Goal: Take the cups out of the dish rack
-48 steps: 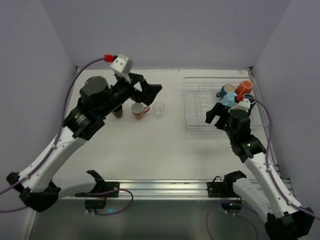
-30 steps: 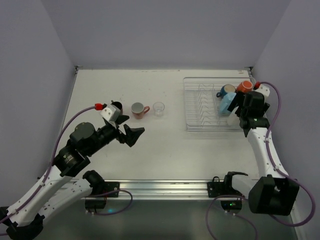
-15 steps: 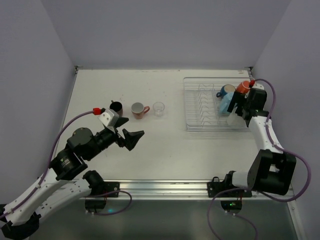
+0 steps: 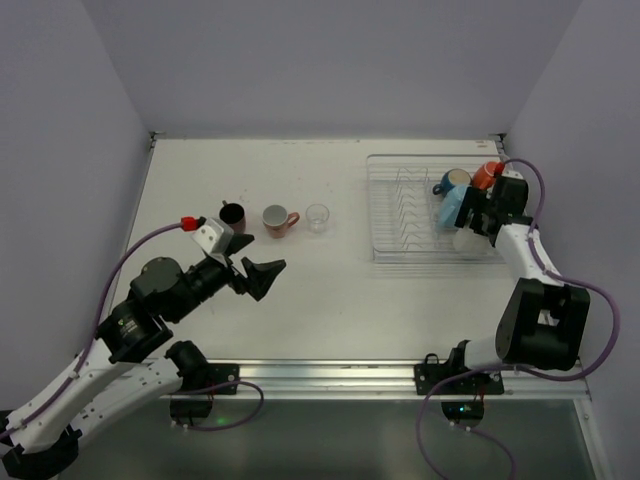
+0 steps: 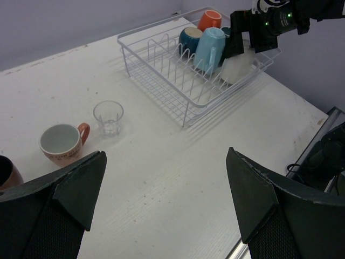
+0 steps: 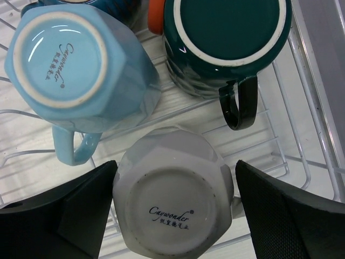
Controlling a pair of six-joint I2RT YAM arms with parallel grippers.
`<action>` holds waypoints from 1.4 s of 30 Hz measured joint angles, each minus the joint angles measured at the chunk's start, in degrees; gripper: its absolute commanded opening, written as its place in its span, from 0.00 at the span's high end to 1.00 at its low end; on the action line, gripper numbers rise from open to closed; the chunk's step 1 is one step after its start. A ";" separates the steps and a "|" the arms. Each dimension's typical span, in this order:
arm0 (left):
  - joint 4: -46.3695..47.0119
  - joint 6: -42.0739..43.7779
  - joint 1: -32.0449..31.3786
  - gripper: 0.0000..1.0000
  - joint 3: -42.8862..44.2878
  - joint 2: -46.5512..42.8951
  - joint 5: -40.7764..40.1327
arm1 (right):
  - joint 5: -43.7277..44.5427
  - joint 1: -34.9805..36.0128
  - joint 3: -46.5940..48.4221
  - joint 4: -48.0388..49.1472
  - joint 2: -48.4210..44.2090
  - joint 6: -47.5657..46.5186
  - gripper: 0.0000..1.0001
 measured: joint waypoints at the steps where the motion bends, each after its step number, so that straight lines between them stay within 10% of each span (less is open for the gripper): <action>1: -0.04 0.00 0.00 0.00 0.00 -0.15 -0.04 | 0.04 0.00 0.00 -0.11 0.15 0.02 0.12; 9: -0.35 0.00 0.00 0.00 -0.02 -0.46 -0.46 | 0.72 0.02 0.52 -1.33 -0.72 0.74 0.66; 13: -0.33 0.00 0.00 0.00 -0.07 -0.26 -0.63 | 0.72 0.02 0.90 -3.65 -4.02 1.70 0.74; 29: 0.52 -1.57 0.55 0.00 0.79 8.17 4.72 | -3.74 0.04 7.13 -9.18 -14.21 10.58 0.82; 42: 23.30 -20.24 0.55 0.02 2.71 30.01 22.34 | -32.44 0.94 -8.85 9.09 -27.41 32.85 0.83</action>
